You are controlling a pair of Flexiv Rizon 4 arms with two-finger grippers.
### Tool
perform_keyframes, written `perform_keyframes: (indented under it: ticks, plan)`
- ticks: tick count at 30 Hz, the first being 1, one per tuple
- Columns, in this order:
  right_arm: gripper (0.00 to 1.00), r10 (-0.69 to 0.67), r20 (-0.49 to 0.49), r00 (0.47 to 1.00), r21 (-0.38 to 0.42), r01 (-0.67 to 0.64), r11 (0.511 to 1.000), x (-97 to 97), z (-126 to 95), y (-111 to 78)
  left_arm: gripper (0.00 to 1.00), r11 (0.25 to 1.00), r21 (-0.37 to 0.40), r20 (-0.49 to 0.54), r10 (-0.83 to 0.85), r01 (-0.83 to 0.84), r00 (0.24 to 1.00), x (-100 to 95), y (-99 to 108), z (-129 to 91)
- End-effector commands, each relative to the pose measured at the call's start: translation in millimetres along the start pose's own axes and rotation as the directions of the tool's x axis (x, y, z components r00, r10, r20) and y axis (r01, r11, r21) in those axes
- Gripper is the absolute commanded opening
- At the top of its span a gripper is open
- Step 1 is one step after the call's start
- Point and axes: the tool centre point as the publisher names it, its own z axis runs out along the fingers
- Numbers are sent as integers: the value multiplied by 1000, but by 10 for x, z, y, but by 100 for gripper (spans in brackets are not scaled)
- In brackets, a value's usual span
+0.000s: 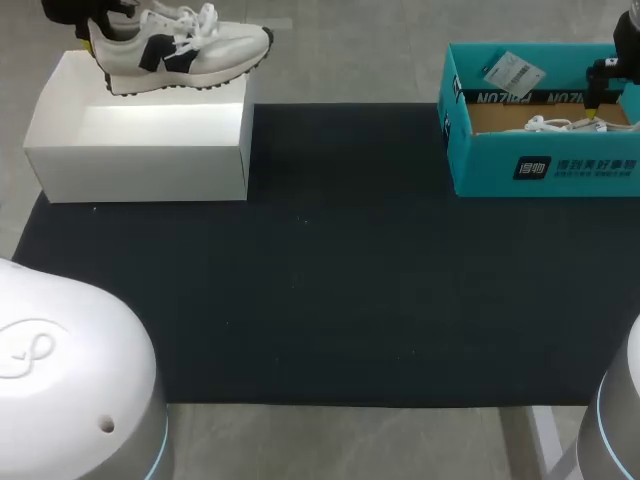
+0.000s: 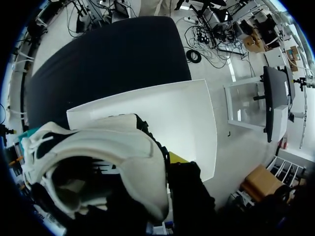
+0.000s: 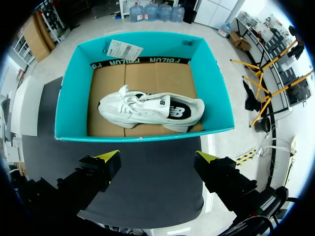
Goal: Take the shoe out of the shoebox, open the shoe tongue, remove and reinsert the insole, then place the shoe into the shoebox
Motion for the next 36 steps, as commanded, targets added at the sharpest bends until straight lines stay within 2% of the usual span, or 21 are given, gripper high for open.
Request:
perform_keyframes:
  ticks: [1,4,8,16,23,27,36]
  plan:
    - [100,1,0,1000,-2,-1,1000,3,-1,-9,0,993,-120,-58,-1,-6,998,-206,-310,-208]
    - [100,1,0,1000,-2,-1,1000,3,-1,-9,0,991,-133,-62,-15,6,998,-370,-439,-295]
    - [100,1,0,1000,-2,-1,1000,3,-1,-9,0,988,-152,-128,-26,6,991,-626,-619,-385]
    - [100,1,0,1000,-2,-1,1000,3,-1,-9,0,987,-155,-159,-54,29,986,-1035,-980,-488]
    - [100,1,0,1000,-2,-1,1000,3,-1,-9,0,993,-118,-123,-32,18,992,-1440,-1280,-465]
    - [100,1,0,1000,-2,-1,1000,3,-1,-9,0,994,-110,-148,-24,8,989,-1704,-1473,-399]
    - [100,1,0,1000,-2,-1,1000,3,-1,-9,0,991,-119,-167,-81,61,983,-2172,-1857,-247]
